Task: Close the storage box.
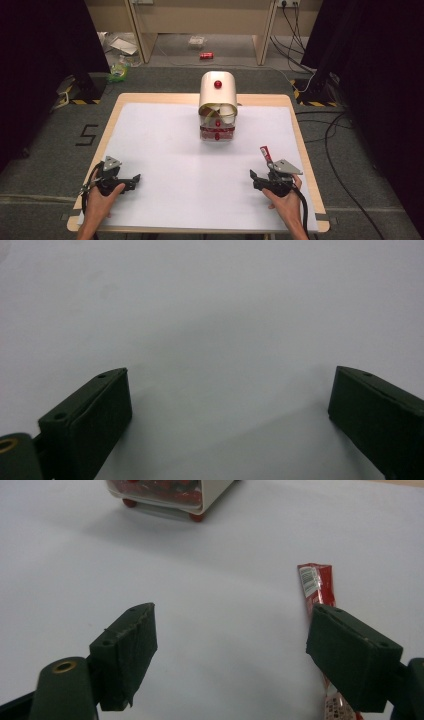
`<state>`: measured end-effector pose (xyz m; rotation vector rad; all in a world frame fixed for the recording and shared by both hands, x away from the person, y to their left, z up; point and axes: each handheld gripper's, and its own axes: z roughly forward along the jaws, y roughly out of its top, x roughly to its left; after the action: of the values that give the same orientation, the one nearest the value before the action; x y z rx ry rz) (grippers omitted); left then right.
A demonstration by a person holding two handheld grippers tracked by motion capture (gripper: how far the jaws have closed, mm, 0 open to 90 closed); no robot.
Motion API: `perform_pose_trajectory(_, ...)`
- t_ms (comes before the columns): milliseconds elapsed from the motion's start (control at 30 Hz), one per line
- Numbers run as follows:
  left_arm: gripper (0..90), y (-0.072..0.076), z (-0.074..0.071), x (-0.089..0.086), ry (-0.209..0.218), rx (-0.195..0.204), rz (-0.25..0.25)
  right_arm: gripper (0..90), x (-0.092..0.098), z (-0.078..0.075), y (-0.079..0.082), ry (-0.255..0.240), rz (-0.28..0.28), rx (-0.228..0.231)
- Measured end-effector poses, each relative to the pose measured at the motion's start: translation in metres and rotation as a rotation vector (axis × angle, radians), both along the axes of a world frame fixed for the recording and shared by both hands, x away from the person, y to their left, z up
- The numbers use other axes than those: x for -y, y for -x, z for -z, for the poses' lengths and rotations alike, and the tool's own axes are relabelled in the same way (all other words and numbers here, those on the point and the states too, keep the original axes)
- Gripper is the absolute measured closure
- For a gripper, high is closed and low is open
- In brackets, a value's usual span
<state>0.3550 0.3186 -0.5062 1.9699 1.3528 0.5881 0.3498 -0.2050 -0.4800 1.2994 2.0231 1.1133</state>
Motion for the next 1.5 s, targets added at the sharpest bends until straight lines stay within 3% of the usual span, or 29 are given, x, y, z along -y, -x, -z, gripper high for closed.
perform_pose_trajectory(533, 3.1, 0.000, 0.000, 0.000, -0.001, 0.002, -0.001, 19.4, 0.002, 0.005, 0.013, -0.003, -0.023, -0.034)
perform_pose_trajectory(1500, 3.1, 0.000, 0.000, 0.000, -0.003, 0.002, 0.001, 18.7, 0.007, 0.014, 0.031, 0.059, -0.096, -0.116)
